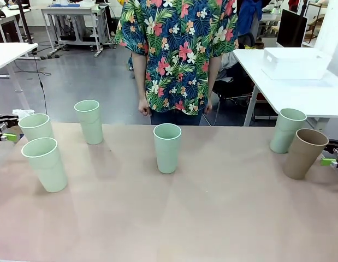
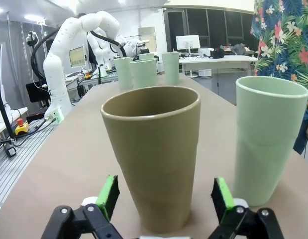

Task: Stack the cups and store them in the basket.
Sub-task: Pick up two Reusable plastic cups , one in each hand.

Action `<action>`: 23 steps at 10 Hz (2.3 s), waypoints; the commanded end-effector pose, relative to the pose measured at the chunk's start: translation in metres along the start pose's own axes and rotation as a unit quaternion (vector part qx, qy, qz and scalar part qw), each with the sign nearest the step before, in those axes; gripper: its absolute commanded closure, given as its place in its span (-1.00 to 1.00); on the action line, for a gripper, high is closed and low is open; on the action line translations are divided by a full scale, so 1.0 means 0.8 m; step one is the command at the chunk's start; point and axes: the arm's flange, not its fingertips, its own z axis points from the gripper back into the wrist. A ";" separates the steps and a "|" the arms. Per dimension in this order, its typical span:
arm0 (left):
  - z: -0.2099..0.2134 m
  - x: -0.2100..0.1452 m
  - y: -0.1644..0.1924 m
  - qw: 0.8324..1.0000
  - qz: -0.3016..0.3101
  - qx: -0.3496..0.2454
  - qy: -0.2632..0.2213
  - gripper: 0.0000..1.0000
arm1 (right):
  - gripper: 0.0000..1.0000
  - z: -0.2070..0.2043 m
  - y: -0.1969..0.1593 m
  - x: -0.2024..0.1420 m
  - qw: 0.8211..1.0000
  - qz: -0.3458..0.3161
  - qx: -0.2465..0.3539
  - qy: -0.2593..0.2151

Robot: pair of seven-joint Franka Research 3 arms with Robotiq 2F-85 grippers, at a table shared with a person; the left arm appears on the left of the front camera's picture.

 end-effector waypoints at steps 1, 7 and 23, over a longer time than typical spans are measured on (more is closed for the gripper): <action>-0.007 -0.002 0.004 1.000 -0.014 0.002 -0.010 -1.00 | -1.00 -0.002 -0.010 -0.003 1.000 0.022 -0.003 -0.019; -0.022 -0.019 0.005 1.000 -0.010 -0.009 -0.019 -1.00 | -1.00 -0.005 -0.009 -0.012 0.999 0.019 -0.002 -0.033; -0.061 -0.045 0.000 0.997 -0.011 -0.035 -0.061 -1.00 | -1.00 -0.036 -0.008 -0.027 0.998 0.011 0.003 -0.058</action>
